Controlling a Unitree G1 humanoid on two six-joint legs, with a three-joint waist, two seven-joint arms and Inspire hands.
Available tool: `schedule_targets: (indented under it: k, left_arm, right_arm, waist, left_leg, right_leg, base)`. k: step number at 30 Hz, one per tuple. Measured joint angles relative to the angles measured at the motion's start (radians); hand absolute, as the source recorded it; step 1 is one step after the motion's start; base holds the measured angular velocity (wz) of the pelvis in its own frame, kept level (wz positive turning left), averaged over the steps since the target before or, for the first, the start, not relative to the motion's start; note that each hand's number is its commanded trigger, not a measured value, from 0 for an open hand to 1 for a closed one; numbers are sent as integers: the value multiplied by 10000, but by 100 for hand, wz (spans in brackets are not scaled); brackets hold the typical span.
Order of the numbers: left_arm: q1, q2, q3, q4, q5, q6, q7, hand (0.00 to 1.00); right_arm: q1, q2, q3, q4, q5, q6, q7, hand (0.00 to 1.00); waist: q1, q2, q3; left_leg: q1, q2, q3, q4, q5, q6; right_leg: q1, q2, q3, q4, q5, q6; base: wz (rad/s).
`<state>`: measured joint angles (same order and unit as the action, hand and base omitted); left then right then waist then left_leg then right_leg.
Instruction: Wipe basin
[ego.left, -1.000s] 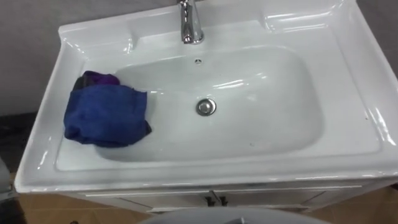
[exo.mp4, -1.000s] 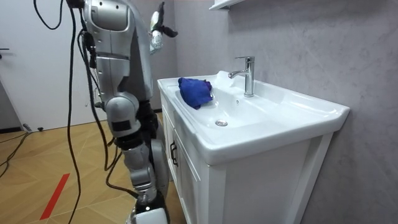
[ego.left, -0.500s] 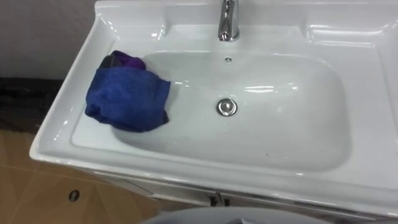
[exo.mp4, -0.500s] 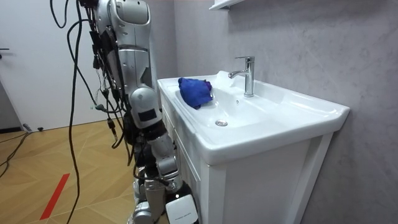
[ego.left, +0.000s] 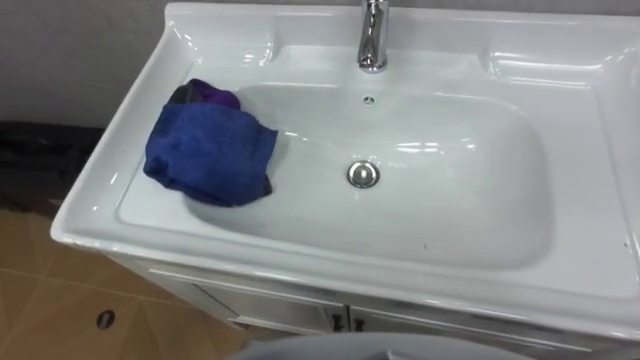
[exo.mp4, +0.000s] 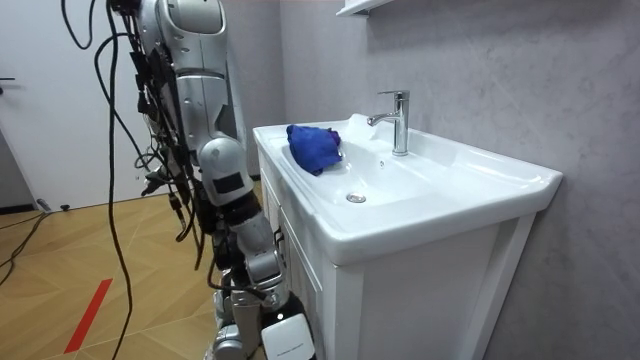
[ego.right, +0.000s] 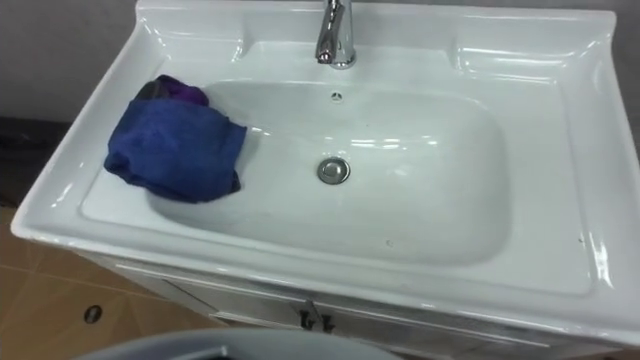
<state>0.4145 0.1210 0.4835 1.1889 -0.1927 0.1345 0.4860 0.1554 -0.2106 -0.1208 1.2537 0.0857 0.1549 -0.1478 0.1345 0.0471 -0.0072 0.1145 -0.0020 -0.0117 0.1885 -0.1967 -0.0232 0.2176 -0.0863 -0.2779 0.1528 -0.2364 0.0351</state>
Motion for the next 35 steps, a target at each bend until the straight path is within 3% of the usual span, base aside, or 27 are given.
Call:
schedule_targets:
  k: [3,7,9,13,16,18,22,35]
  left_arm:
    - [-89,-5,-597,9,-112,206,-793,0]
    - [-690,-7,-1086,6,95,434,-1684,0]
    - [-1040,7,-1728,-3,455,493,-2070,0]
    - [-1571,56,-2595,-195,1371,552,-2616,0]
    - [-1611,60,-2978,-585,1869,568,-2900,0]
    - [-1617,84,-3190,-703,2072,616,-3104,0]
    - [-1668,86,-3428,-683,2591,709,-3799,0]
    - [-1680,155,-3699,-568,3204,1101,-4912,0]
  right_arm:
    - [4,81,10,15,-38,4,75,0]
    - [-26,177,10,269,-48,2,201,0]
    - [-83,181,10,376,-120,-5,232,0]
    - [-135,230,22,437,-120,4,308,0]
    - [-141,265,234,416,-119,44,431,0]
    - [-139,311,291,410,-97,117,483,0]
    - [-134,504,287,430,121,111,671,0]
    - [-151,591,280,843,-141,230,908,0]
  waist:
    - [-265,-117,4]
    - [-375,-215,13]
    - [-647,-242,25]
    - [-954,-348,38]
    - [-1055,-510,128]
    - [-1089,-632,130]
    - [-1253,-758,132]
    - [-1635,-608,149]
  left_leg:
    - [22,-14,84,59,0,2]
    - [24,-4,144,80,0,2]
    - [23,-7,158,86,0,2]
    - [32,55,448,81,0,2]
    - [160,83,731,54,-1,1]
    - [215,99,951,4,-10,5]
    - [198,132,1052,-4,-117,36]
    - [378,260,1311,-95,-268,19]
  right_leg:
    - [72,-14,14,10,-5,12]
    - [30,-19,22,2,-7,13]
    - [28,-15,42,-15,-10,18]
    - [-95,20,340,27,-10,13]
    - [-132,33,613,33,-9,10]
    - [-139,33,766,20,-7,14]
    - [-232,70,891,42,13,35]
    - [-251,207,1388,185,45,5]
  base:
    - [0]
    - [0]
    - [-2]
    - [-19]
    - [-24]
    - [-23]
    - [-10]
    - [-8]
